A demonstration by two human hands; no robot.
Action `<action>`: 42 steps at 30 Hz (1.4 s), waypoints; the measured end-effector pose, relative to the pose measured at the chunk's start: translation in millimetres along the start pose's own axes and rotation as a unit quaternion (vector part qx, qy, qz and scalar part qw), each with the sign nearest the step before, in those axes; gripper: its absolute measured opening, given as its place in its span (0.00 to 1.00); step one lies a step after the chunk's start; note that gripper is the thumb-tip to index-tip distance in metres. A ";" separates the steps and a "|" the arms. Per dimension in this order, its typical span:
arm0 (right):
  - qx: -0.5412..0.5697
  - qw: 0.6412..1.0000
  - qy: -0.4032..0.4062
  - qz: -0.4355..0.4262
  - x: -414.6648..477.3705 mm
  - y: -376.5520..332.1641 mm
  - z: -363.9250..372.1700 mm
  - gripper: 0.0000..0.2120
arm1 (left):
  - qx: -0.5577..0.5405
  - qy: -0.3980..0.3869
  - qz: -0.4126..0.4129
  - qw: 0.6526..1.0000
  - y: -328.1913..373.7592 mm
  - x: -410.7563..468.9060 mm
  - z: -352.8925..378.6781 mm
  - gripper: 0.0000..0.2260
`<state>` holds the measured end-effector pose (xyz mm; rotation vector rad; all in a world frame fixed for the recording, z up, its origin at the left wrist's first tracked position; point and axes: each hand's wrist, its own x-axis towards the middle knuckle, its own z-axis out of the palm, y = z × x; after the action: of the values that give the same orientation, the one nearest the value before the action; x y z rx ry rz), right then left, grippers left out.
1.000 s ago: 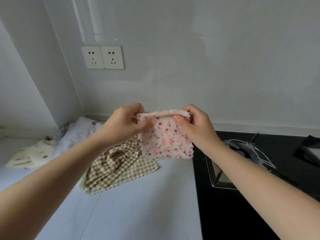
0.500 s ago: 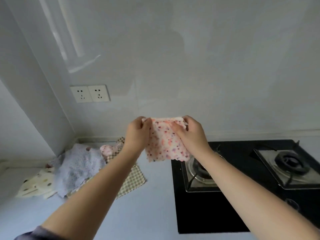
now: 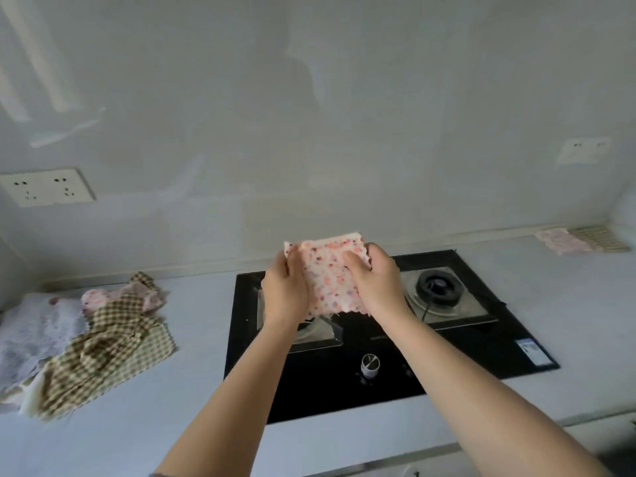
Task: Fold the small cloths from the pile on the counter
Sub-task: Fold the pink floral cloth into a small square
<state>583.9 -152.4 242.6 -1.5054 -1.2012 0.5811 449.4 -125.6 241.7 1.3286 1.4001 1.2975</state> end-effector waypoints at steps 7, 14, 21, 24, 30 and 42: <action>0.017 0.994 0.041 0.104 41.9 64.8 -103.4 0.18 | -0.020 -0.148 -0.090 0.985 -10.3 -13.5 126.6 0.07; -0.048 0.987 0.111 0.108 114.8 153.1 -202.2 0.17 | 0.043 -0.103 0.008 0.994 -7.3 -13.0 281.6 0.15; 0.055 0.965 0.056 0.250 181.0 213.8 -324.7 0.15 | 0.028 -0.188 -0.070 0.979 7.8 7.5 426.9 0.19; 0.048 0.962 0.062 0.260 204.1 246.5 -369.6 0.11 | 0.058 -0.220 -0.081 0.970 8.6 12.6 483.3 0.16; 0.008 0.958 0.146 0.248 260.8 327.5 -458.0 0.15 | 0.092 -0.274 -0.151 0.945 7.5 8.8 623.8 0.13; -0.217 0.959 0.070 0.169 450.6 544.4 -616.0 0.14 | 0.083 -0.228 -0.241 0.940 -53.2 54.2 924.3 0.13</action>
<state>1479.2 31.9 34.1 -2.1155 -1.0074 0.4381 1334.5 70.3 46.2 1.1910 1.3984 0.5140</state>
